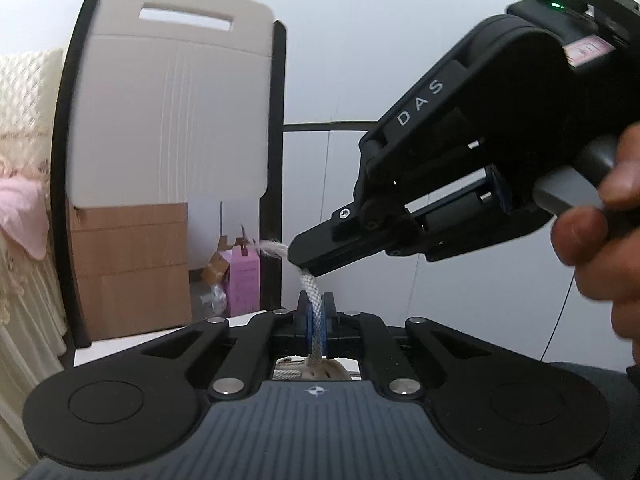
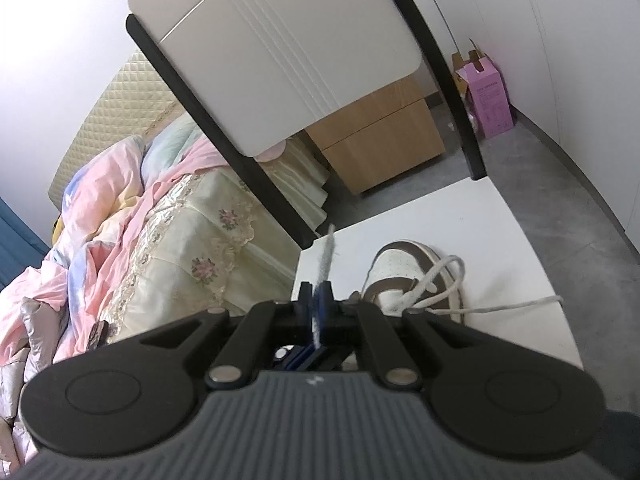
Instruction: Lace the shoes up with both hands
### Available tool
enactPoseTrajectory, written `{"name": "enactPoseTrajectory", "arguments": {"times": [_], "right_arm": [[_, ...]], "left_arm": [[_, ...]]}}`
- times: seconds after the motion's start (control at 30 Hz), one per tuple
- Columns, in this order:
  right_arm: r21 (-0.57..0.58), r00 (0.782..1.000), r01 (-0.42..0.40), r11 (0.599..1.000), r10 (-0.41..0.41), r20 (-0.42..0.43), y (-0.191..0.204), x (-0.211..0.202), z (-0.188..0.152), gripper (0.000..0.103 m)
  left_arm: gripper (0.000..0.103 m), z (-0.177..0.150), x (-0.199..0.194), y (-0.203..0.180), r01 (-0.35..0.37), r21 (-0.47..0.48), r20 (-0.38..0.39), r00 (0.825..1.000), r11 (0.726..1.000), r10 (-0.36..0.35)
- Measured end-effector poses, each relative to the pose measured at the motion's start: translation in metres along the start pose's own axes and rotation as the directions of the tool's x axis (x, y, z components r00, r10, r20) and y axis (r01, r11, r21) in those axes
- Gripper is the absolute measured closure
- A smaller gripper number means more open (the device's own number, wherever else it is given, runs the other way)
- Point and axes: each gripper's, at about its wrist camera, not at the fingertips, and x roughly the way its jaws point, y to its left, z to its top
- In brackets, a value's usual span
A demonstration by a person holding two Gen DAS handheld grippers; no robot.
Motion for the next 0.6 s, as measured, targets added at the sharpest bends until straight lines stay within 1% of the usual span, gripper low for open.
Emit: {"name": "enactPoseTrajectory", "arguments": {"times": [0.13, 0.17, 0.2, 0.27, 0.33, 0.37, 0.47, 0.53, 0.57, 0.6], "right_arm": [[0.014, 1.0, -0.003, 1.0, 0.003, 0.002, -0.007, -0.009, 0.014, 0.097], [0.025, 1.0, -0.002, 1.0, 0.002, -0.004, -0.009, -0.01, 0.017, 0.094], [0.042, 1.0, -0.001, 0.999, 0.002, -0.017, -0.012, -0.01, 0.021, 0.078], [0.09, 0.999, -0.012, 0.996, 0.015, -0.033, -0.019, -0.009, 0.026, 0.06], [0.136, 0.998, -0.039, 0.99, 0.045, -0.04, -0.026, -0.008, 0.029, 0.06], [0.141, 0.998, -0.04, 0.989, 0.046, -0.041, -0.027, -0.007, 0.03, 0.06], [0.12, 0.997, -0.012, 0.993, 0.021, -0.072, -0.024, 0.001, 0.029, 0.066], [0.127, 0.997, -0.027, 0.992, 0.036, -0.074, -0.023, 0.005, 0.027, 0.067], [0.125, 0.997, -0.026, 0.992, 0.035, -0.07, -0.023, 0.006, 0.026, 0.072], [0.114, 0.997, -0.021, 0.993, 0.029, -0.066, -0.022, 0.008, 0.026, 0.087]], "left_arm": [[0.099, -0.001, 0.003, -0.007, -0.016, 0.066, 0.005, 1.0, 0.998, 0.015], [0.099, -0.002, 0.003, -0.01, -0.011, 0.083, 0.01, 1.0, 0.996, 0.01], [0.099, -0.002, 0.003, -0.013, -0.006, 0.101, 0.018, 1.0, 0.995, 0.004], [0.099, -0.004, 0.004, -0.015, 0.002, 0.133, 0.028, 1.0, 0.991, -0.006], [0.099, -0.005, 0.004, -0.02, -0.005, 0.17, 0.032, 0.999, 0.985, -0.001], [0.099, -0.005, 0.005, -0.021, -0.007, 0.18, 0.034, 0.999, 0.984, 0.001], [0.098, -0.005, 0.006, -0.021, -0.007, 0.188, 0.039, 0.999, 0.982, -0.001], [0.098, -0.005, 0.007, -0.021, -0.007, 0.191, 0.042, 0.999, 0.982, 0.0], [0.098, -0.005, 0.008, -0.021, -0.008, 0.192, 0.041, 0.999, 0.981, 0.0], [0.098, -0.005, 0.008, -0.021, -0.008, 0.194, 0.041, 0.999, 0.981, 0.0]]}}
